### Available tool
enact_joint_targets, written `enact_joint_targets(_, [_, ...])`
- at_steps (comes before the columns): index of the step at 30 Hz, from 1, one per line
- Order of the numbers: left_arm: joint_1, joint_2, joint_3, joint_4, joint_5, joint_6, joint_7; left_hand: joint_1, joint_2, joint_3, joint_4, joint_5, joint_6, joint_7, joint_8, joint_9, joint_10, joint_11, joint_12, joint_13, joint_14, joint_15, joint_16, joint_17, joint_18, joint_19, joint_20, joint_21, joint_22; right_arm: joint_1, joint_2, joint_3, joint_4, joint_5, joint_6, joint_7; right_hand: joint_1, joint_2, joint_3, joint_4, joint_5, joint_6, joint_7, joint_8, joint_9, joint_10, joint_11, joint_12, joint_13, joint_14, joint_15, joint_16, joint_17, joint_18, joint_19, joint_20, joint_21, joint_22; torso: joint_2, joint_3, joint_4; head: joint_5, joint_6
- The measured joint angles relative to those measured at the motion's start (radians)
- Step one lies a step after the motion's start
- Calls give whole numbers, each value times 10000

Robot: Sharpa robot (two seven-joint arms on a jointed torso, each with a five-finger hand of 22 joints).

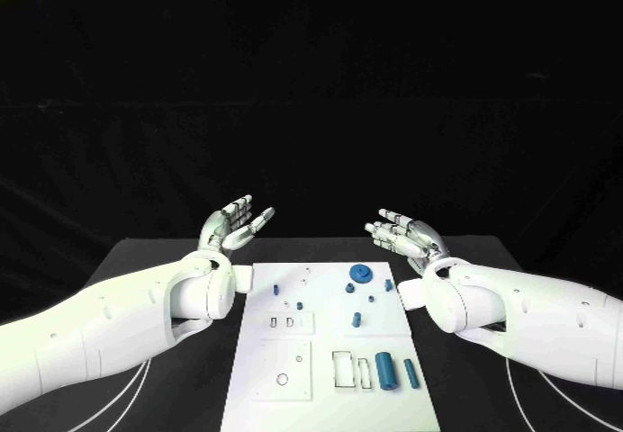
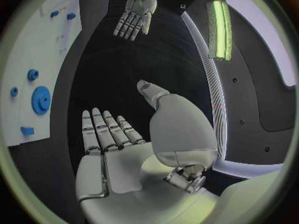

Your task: Assemble the parts on the task board

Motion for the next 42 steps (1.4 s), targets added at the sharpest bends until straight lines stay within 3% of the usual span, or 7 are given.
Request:
enact_joint_targets(8, [26, -186, -15, 237, -67, 283, -31, 254, -31, 22, 71, 35, 135, 33, 28, 17, 120, 49, 16, 12, 60, 61, 18, 11, 75, 48, 48, 26, 11, 257, -9, -230, -214, -627, 1171, -488, 629, -13, 217, -215, -43, 653, 20, 166, 101, 739, -8, 116, 65, 766, -39, 163, 110, 158, 578, 30, 198, 98, 13, -5, -2, -5, -1])
enact_joint_targets(11, [176, -831, 6, 750, -71, 474, -25, 316, 31, 22, 70, 34, 205, 32, 29, 27, 226, 81, 16, 27, 166, 57, 42, 30, 120, 48, 49, 26, 21, 580, -296, -176, -360, -1826, 1254, -530, 951, -58, 280, -431, -201, 1351, 61, 350, 221, 1528, -65, 206, 113, 1616, -131, 332, 217, 252, 1013, 33, 351, 157, 159, -18, 13, -35, -74])
enact_joint_targets(18, [255, -1114, -9, 1370, -66, 681, -7, 474, 188, 112, 62, 34, 881, 83, 204, 121, 1045, 212, 103, 86, 928, 130, 177, 136, 119, 181, 104, 110, 50, 823, -403, -204, -407, -4025, 1259, -633, 1453, -212, 425, -791, -389, 3114, 260, 776, 505, 3623, -286, 322, 201, 3394, -394, 624, 418, 469, 2062, 43, 699, 256, 447, -35, 91, -159, -59])
enact_joint_targets(25, [374, -1456, -1, 1874, -66, 804, 32, 607, 322, 328, -15, 34, 2216, 204, 535, 324, 2707, 338, 229, 176, 2678, 110, 524, 362, 119, 1659, 105, 500, 220, 1140, -469, -182, -588, -5680, 1256, -877, 1641, -334, 555, -974, -431, 4537, 479, 1067, 705, 4911, -496, 322, 231, 4444, -624, 795, 523, 778, 3130, 21, 1013, 327, 709, -65, 209, -282, 8])
enact_joint_targets(28, [456, -1614, 2, 2112, -67, 872, 50, 607, 321, 457, -61, 33, 3105, 313, 758, 451, 4168, 289, 377, 261, 4287, -33, 903, 596, 435, 2775, 85, 883, 355, 1264, -477, -184, -678, -6473, 1294, -1056, 1719, -412, 626, -1046, -431, 4971, 573, 1161, 755, 5341, -592, 322, 231, 4853, -739, 896, 561, 779, 3609, -10, 1186, 366, 825, -82, 247, -336, 33])
enact_joint_targets(36, [564, -2009, 49, 2648, -89, 1151, 81, 647, 282, 758, -111, 33, 4691, 623, 1126, 666, 5906, -12, 517, 312, 5868, -452, 1567, 1005, 666, 4068, 3, 1599, 561, 1458, -496, -169, -850, -9333, 1685, -2008, 1779, -769, 818, -1068, -646, 5777, 783, 1358, 848, 6272, -901, 321, 243, 6118, -1130, 1340, 831, 869, 4805, -307, 1708, 490, 1143, -145, 373, -525, 109])
enact_joint_targets(42, [582, -2259, 73, 3107, -210, 1434, 133, 647, 282, 811, -112, 33, 4742, 674, 1153, 667, 6011, -61, 517, 311, 5975, -495, 1623, 1069, 772, 4159, -23, 1654, 582, 1479, -519, -167, -827, -11620, 1984, -2977, 2115, -1276, -988, -301, -1134, 6418, 295, 1706, 1092, 6854, -1373, 321, 370, 8449, -1932, 2827, 2577, 935, 7079, -1147, 2862, 893, 1373, -169, 474, -646, 188])
